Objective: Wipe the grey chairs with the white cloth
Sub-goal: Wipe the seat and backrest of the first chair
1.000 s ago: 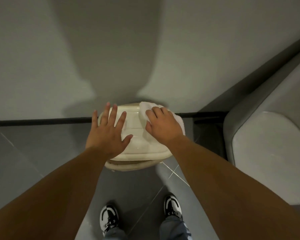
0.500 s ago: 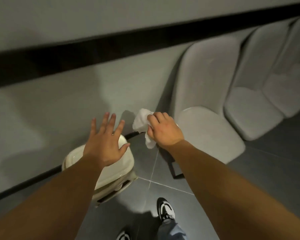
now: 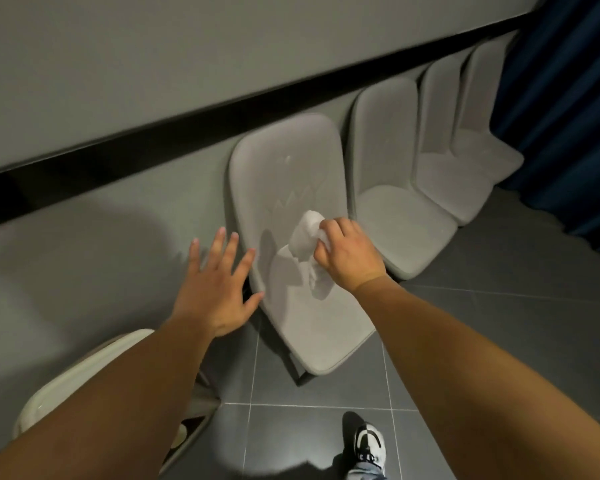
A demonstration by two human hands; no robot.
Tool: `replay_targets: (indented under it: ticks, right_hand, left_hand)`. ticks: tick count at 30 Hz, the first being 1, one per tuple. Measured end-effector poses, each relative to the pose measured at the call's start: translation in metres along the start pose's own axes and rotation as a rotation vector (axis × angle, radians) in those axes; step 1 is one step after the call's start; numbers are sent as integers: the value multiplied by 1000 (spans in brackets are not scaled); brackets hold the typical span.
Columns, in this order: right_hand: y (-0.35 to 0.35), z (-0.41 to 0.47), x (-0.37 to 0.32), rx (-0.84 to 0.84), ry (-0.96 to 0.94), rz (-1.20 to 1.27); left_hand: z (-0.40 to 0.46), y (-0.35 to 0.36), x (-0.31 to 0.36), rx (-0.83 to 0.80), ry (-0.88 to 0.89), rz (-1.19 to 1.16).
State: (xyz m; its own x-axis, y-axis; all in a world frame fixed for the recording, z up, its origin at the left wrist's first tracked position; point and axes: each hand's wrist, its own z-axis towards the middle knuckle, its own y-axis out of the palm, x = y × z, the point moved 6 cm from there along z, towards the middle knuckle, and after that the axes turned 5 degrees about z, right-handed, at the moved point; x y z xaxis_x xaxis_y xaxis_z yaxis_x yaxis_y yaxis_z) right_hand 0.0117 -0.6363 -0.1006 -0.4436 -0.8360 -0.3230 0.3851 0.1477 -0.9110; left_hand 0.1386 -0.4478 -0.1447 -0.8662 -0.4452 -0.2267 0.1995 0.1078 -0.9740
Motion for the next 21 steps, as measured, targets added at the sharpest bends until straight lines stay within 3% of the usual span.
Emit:
replay_targets:
  ticks: [12, 21]
  right_hand:
    - [12, 27, 156, -99, -98, 103]
    - [101, 60, 199, -141, -200, -23]
  left_hand:
    - [77, 12, 121, -103, -99, 45]
    - [107, 120, 177, -176, -62, -5]
